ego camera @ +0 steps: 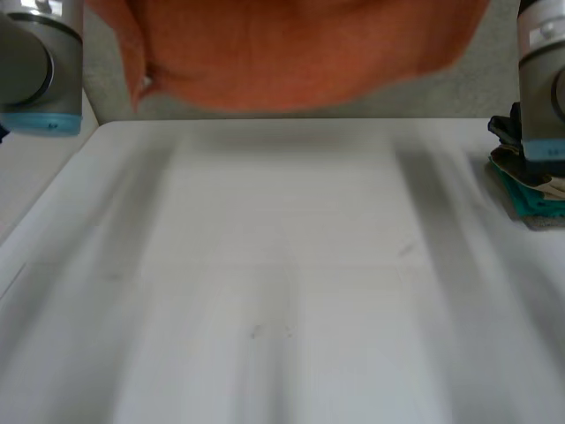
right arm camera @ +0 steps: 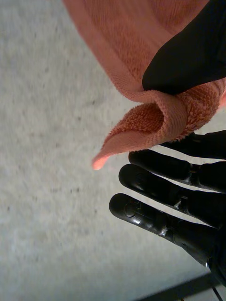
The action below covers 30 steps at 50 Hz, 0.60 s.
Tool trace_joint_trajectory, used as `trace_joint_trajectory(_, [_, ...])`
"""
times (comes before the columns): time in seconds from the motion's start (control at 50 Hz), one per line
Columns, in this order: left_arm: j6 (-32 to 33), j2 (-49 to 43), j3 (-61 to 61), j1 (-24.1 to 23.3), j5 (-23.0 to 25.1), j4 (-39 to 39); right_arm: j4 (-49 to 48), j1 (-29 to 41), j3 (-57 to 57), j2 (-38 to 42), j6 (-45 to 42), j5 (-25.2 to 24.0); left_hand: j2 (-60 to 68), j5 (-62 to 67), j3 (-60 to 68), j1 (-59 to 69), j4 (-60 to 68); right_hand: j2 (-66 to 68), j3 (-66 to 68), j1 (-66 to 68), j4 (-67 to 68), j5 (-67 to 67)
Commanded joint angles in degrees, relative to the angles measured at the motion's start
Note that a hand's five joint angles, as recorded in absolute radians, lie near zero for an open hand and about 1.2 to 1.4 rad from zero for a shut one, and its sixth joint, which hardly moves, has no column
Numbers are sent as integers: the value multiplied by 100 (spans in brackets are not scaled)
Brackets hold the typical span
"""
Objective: Fold the laundry.
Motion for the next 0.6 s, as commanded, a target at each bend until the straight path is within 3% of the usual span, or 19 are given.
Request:
trace_joint_trajectory(0.02, [-312,874,-2308,96,280,-6,681,-81,1806,-386,400,-609,1132,1437,1151,1601,1105,1270,1218,2341,1199,1317])
trace_joint_trajectory(0.16, [-321,1015,-4408,34,632,-41,937,-124,4107,-544,191,-1768,1132,1437,1151,1601,1105,1270,1218,2341,1199,1317])
trace_joint_trajectory(0.36, [-295,1024,-5509,-106,658,-94,1060,-590,5447,-228,-1154,-1902,1132,1437,1151,1601,1105,1270,1218,2341,1199,1317])
trace_joint_trajectory(0.38, [-286,1041,-5545,-115,658,-94,1173,-695,5473,-297,-1294,-1894,1132,1437,1151,1601,1105,910,858,1981,839,957])
trace_joint_trajectory(0.46, [-277,1216,-5615,-89,650,-111,1682,-915,5421,-1076,-1060,-1919,1132,1437,1151,1601,1105,-3691,-3743,-2620,-3762,-3644])
trace_joint_trajectory(0.52, [-286,1480,-5650,-45,650,-111,1886,-977,5307,-1545,-542,-1929,1132,1437,1151,1601,1105,-4827,-4879,-3757,-4898,-4780])
trace_joint_trajectory(0.6, [-321,1700,-5677,-18,650,-111,2157,-995,4816,-1827,1177,-1920,1132,1437,1151,1601,1105,-4897,-4949,-3827,-4968,-4850])
